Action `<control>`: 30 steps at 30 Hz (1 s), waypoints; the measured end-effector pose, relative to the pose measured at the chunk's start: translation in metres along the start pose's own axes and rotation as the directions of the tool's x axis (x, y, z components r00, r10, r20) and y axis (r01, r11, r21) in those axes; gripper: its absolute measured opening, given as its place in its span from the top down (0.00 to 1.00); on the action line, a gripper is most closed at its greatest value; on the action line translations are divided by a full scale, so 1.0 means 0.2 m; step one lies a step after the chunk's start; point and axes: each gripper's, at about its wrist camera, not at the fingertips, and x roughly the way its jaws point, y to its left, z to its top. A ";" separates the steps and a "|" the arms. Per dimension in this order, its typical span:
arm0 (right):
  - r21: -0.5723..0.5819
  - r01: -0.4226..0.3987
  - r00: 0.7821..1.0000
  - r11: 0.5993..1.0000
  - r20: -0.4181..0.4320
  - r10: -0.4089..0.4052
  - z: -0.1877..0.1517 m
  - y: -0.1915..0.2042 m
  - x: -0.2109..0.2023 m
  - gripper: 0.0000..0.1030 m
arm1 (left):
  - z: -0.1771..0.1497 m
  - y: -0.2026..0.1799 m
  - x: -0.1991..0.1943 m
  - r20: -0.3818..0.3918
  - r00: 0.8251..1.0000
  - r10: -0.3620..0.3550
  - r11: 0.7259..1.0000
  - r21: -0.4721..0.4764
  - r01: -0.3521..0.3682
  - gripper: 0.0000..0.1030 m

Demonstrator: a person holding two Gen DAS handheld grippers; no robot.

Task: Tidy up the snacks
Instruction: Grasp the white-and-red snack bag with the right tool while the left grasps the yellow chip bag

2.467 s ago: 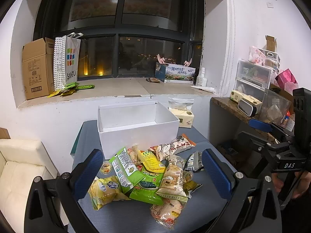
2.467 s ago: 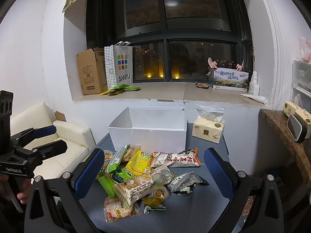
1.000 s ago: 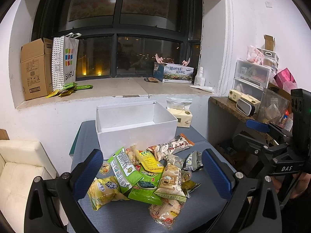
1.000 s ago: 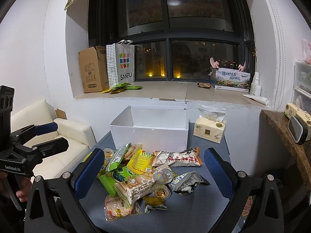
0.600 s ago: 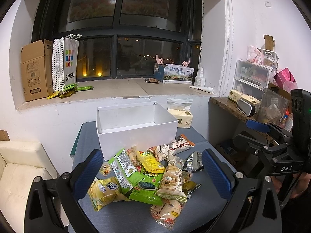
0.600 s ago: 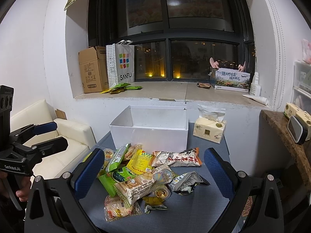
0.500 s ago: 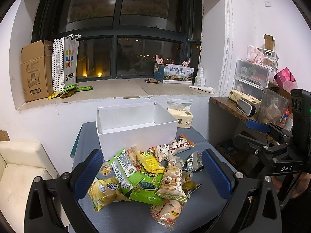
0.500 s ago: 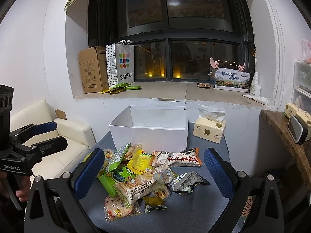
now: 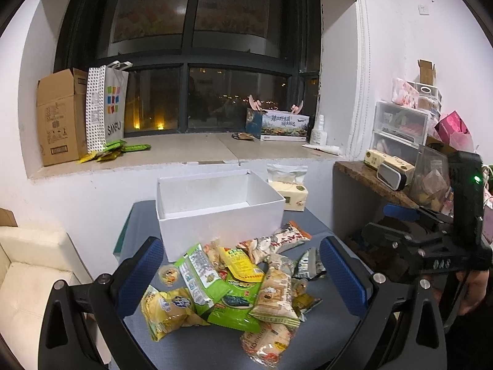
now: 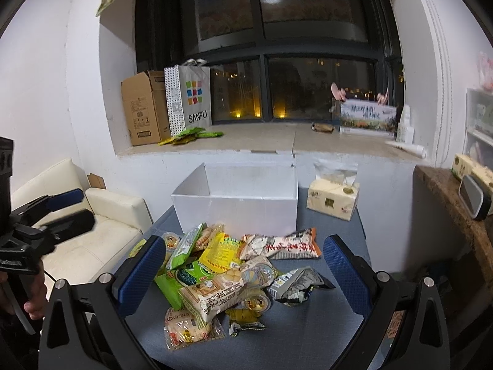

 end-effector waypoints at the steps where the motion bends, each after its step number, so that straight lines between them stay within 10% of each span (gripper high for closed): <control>1: 0.017 -0.008 1.000 1.000 -0.014 0.009 0.00 -0.02 0.02 0.00 | 0.00 0.01 0.00 0.005 1.000 0.007 1.000 0.001 -0.007 0.00; 12: 0.381 -0.005 0.960 0.924 -0.257 0.112 0.03 -0.45 0.72 0.00 | -0.07 0.10 0.03 0.010 1.000 0.029 0.999 -0.016 -0.029 0.00; 23: 0.779 0.139 0.882 0.611 -0.378 0.280 -0.21 -0.68 1.28 0.04 | -0.16 0.22 0.07 -0.046 0.998 0.032 0.999 -0.036 -0.033 0.00; 27: 0.755 0.207 0.864 0.622 -0.439 0.245 -0.22 -0.67 1.37 0.49 | -0.19 0.25 0.08 -0.074 0.997 0.037 0.998 -0.042 -0.040 0.00; 30: 0.786 0.181 0.863 0.592 -0.415 0.288 -0.27 -0.70 1.41 0.62 | -0.20 0.29 0.09 -0.084 0.996 0.029 0.997 -0.072 -0.035 0.00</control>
